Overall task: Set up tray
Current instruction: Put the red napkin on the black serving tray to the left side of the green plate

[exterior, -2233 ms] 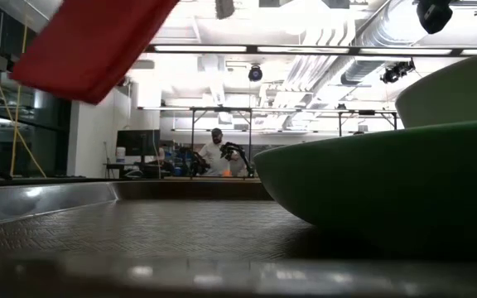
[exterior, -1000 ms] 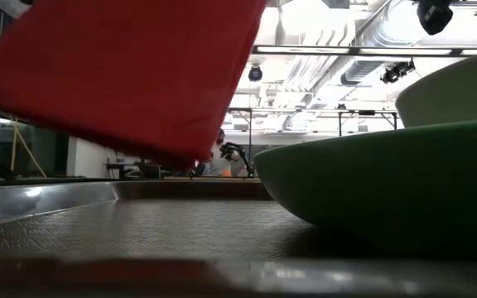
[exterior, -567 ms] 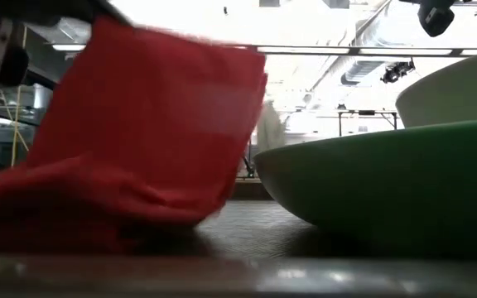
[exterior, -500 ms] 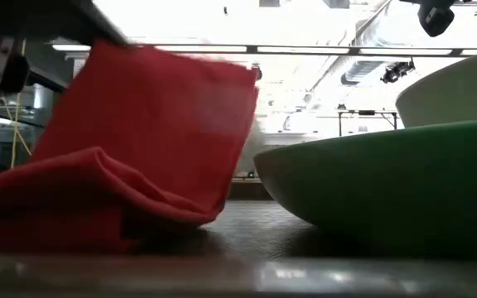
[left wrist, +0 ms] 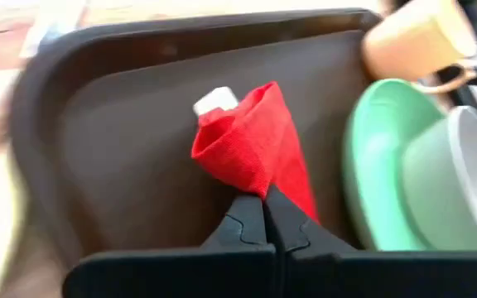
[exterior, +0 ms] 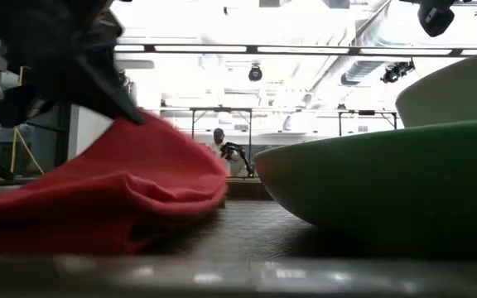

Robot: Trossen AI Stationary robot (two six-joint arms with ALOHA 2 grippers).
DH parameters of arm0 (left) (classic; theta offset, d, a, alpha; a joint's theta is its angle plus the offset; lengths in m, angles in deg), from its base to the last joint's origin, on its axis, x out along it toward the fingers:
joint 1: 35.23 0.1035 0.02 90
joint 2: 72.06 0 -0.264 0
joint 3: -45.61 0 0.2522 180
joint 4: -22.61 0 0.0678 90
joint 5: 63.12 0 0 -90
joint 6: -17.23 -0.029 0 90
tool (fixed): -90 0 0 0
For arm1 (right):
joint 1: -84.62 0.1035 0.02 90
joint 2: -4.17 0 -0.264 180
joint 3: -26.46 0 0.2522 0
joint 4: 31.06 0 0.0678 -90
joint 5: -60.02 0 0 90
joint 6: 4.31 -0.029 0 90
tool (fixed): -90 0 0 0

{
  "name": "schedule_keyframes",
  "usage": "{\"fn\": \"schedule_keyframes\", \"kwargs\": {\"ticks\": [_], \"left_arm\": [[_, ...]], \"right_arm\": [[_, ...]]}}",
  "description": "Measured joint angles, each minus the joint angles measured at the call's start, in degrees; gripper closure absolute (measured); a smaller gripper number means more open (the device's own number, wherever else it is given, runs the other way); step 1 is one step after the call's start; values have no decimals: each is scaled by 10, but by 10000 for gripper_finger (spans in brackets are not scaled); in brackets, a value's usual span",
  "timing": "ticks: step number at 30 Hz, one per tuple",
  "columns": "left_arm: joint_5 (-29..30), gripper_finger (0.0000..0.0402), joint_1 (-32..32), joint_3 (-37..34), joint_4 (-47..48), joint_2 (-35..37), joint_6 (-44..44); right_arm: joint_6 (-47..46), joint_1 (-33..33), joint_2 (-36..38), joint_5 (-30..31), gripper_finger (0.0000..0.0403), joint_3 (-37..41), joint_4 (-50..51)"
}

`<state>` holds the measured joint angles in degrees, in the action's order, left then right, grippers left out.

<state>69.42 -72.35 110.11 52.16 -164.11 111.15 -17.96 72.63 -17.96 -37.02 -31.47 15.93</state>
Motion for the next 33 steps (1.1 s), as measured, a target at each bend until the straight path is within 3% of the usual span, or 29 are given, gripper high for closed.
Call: {"fn": "schedule_keyframes", "kwargs": {"ticks": [5, 15, 20, 25, 33], "left_arm": [[-24, 390, 17, 0, -73, 0, -54], [-3, 390, 19, 52, -97, 0, -188], [-14, 390, 10, 86, -97, 0, -147], [31, 390, -21, 102, -112, 1, -86], [150, 390, -95, 104, -264, 1, -98]], "right_arm": [[0, 0, 0, 0, 402, 0, 0], [0, 0, 0, 0, 402, 0, 1], [1, 0, 0, 0, 402, 0, 2], [1, 0, 0, -1, 402, 0, 5], [2, 0, 0, -1, 402, 0, 25]]}}
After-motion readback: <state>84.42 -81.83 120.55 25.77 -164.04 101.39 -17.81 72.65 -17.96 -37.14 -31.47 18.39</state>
